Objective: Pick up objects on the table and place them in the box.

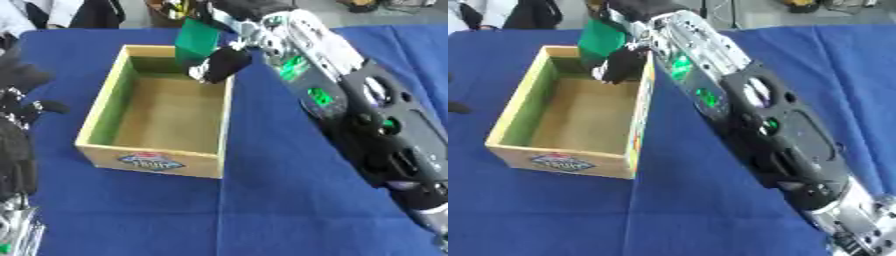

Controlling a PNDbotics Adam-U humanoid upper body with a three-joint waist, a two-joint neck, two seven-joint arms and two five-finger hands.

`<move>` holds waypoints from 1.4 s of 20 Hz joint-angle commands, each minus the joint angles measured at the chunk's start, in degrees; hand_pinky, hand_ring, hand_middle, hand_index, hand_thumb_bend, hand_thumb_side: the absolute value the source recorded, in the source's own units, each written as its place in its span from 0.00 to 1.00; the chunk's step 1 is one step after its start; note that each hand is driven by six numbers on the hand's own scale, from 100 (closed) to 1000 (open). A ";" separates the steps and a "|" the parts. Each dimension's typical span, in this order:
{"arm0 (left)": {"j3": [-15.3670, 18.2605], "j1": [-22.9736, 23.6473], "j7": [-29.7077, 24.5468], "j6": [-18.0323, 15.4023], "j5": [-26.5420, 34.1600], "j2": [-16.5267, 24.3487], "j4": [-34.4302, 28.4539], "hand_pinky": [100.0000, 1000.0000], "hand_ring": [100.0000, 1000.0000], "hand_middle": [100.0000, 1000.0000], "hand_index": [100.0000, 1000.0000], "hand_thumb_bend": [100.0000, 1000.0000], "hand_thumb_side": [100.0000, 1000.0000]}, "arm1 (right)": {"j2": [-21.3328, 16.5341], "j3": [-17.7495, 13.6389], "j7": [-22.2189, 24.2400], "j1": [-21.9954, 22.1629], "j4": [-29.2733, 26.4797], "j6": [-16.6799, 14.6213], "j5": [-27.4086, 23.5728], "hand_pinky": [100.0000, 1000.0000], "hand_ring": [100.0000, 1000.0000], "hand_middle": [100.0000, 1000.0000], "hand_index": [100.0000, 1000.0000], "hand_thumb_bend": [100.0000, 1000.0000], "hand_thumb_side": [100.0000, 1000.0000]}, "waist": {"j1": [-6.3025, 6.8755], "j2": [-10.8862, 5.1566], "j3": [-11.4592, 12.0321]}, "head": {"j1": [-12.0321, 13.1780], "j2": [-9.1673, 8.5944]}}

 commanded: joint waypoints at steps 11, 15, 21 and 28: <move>-0.52 -1.51 -0.66 -0.14 0.48 0.29 -0.98 0.44 0.74 0.88 0.70 0.00 0.99 | 8.74 -3.41 -5.65 -2.56 14.06 -1.72 6.21 0.79 0.73 0.30 0.43 0.00 0.40 | -0.45 -0.09 1.77 | -1.27 -1.49; -0.61 -1.70 -0.76 -0.13 0.57 0.28 -0.98 0.44 0.74 0.88 0.70 0.00 0.99 | 10.59 -4.46 -6.86 -2.63 17.75 -2.19 7.75 0.79 0.73 0.31 0.43 0.00 0.40 | -0.54 0.14 2.30 | -1.52 -1.64; -0.77 -1.87 -0.96 -0.13 0.68 0.21 -0.98 0.44 0.74 0.88 0.70 0.00 0.99 | 12.43 -5.61 -7.78 -2.95 21.67 -3.17 10.57 0.79 0.75 0.34 0.47 0.00 0.41 | -0.63 0.23 2.44 | -1.69 -1.88; -0.74 -1.77 -1.00 -0.10 0.71 0.20 -0.98 0.44 0.74 0.88 0.70 0.00 0.99 | 12.71 -6.24 -6.99 -2.98 22.68 -4.66 12.75 0.84 0.84 0.62 0.84 0.00 0.49 | -0.55 0.27 2.13 | -1.57 -1.76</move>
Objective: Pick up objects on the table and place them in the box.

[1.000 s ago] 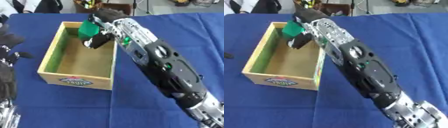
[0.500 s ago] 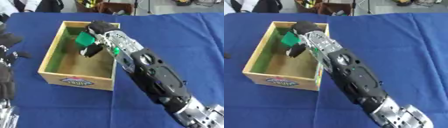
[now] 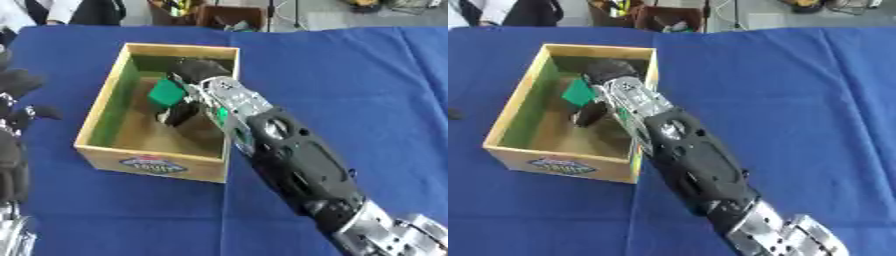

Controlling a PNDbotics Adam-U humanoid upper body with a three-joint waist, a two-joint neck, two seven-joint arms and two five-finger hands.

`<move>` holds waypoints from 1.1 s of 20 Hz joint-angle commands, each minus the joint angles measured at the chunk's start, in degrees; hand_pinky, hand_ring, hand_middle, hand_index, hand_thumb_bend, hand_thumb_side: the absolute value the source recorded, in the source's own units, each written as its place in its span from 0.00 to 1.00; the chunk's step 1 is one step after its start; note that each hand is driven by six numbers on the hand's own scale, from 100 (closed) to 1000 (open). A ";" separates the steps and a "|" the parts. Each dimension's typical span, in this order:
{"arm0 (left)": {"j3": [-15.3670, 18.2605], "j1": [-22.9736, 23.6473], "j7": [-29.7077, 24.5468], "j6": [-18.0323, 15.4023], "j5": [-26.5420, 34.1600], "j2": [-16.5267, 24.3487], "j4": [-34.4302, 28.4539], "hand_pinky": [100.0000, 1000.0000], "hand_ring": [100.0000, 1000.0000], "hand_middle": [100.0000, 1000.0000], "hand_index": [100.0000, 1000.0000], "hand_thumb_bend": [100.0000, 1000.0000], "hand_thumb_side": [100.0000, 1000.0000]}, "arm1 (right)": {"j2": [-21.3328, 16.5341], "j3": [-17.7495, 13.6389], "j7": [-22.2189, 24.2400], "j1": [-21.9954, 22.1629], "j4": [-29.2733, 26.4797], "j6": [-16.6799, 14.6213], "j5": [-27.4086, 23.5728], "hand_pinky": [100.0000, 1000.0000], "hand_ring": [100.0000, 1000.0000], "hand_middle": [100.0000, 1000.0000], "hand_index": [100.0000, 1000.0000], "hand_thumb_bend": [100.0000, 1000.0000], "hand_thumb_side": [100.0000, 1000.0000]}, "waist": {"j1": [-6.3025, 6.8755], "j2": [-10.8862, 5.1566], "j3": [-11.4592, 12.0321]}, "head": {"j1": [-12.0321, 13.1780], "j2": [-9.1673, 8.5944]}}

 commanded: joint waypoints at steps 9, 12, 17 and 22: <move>-0.11 -0.34 -0.38 0.05 0.04 0.21 -0.98 0.44 0.75 0.88 0.70 0.00 1.00 | -0.41 -0.68 0.89 -1.90 -4.25 -0.01 3.22 0.86 0.88 0.71 0.90 0.25 0.59 | 0.38 -1.29 -0.33 | 0.10 -0.33; -0.06 -0.26 -0.38 0.10 0.03 0.20 -0.98 0.44 0.75 0.88 0.70 0.00 1.00 | -0.68 -0.78 0.56 -1.82 -5.49 0.43 3.02 0.86 0.88 0.70 0.89 0.26 0.60 | 0.50 -1.43 -0.36 | 0.20 -0.16; 0.08 0.04 -0.28 0.20 0.00 0.21 -0.98 0.44 0.75 0.88 0.70 0.00 0.99 | -1.89 -0.79 0.03 -1.80 -9.59 1.08 0.91 0.86 0.87 0.69 0.88 0.28 0.62 | 0.69 -1.88 -0.62 | 0.52 0.11; 0.23 0.34 -0.09 0.22 -0.11 0.27 -0.98 0.44 0.74 0.88 0.70 0.00 0.99 | -5.30 -0.16 0.75 -1.34 -17.51 1.72 -3.56 0.86 0.86 0.67 0.88 0.24 0.62 | 0.89 -2.25 -1.29 | 1.08 0.63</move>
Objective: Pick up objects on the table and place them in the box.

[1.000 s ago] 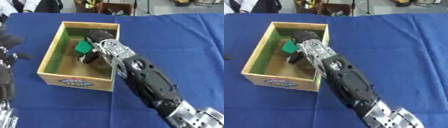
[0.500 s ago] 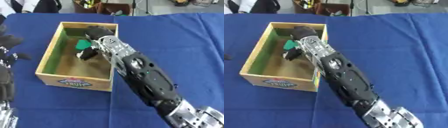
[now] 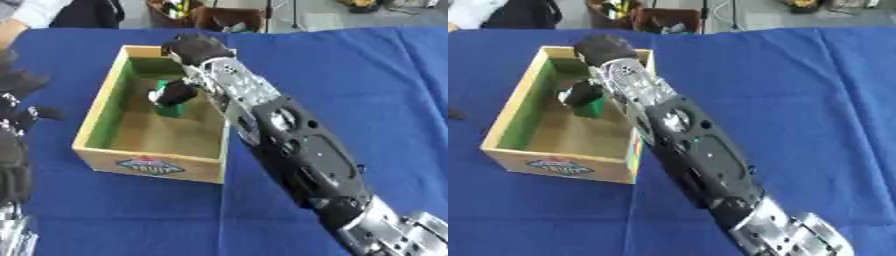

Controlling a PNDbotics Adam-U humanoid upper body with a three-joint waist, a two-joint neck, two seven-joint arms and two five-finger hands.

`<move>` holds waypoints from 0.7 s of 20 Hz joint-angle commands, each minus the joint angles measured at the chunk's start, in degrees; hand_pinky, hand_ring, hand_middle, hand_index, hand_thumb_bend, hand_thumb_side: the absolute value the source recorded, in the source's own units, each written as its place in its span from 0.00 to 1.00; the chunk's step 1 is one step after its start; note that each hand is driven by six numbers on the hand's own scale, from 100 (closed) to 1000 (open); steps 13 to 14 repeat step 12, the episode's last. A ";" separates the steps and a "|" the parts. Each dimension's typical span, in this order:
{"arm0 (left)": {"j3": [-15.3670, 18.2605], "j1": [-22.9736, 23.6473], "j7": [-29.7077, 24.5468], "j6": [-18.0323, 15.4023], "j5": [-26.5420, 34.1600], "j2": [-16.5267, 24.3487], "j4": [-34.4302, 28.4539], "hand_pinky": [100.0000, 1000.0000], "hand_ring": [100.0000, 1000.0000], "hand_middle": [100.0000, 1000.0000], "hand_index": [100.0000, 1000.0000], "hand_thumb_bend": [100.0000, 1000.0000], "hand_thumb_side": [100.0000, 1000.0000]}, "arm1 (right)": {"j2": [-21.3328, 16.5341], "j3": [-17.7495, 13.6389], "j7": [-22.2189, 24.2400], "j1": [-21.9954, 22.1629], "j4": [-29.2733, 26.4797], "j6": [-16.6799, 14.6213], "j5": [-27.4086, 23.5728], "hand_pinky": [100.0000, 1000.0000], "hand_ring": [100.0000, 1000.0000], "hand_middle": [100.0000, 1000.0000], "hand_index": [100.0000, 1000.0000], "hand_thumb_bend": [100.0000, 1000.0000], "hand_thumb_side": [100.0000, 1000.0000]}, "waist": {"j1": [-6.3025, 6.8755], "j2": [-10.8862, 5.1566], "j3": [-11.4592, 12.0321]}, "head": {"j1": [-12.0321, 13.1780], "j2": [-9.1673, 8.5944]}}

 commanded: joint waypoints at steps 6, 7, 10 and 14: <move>0.40 0.17 0.31 0.03 -0.26 0.32 -0.98 0.44 0.74 0.88 0.70 0.00 0.99 | -7.24 0.62 0.39 1.55 -16.44 3.02 -9.38 0.87 0.85 0.64 0.87 0.21 0.63 | 0.78 -1.89 -0.87 | 1.38 1.21; 0.44 0.24 0.35 0.05 -0.29 0.32 -0.98 0.44 0.74 0.88 0.70 0.00 0.99 | -8.05 0.40 0.19 2.15 -18.45 3.61 -10.59 0.87 0.85 0.64 0.87 0.20 0.63 | 0.87 -1.97 -0.96 | 1.53 1.26; 0.52 0.38 0.42 0.07 -0.37 0.33 -0.98 0.44 0.74 0.88 0.70 0.00 0.99 | -10.42 -0.09 -0.15 3.94 -23.95 5.11 -13.88 0.88 0.85 0.64 0.87 0.16 0.66 | 1.14 -2.21 -1.33 | 1.93 1.35; 0.55 0.43 0.44 0.05 -0.40 0.30 -0.98 0.44 0.74 0.88 0.70 0.00 0.99 | -11.80 -0.47 -0.45 5.20 -27.21 6.05 -15.76 0.88 0.85 0.64 0.87 0.10 0.70 | 1.27 -2.31 -1.62 | 2.12 1.26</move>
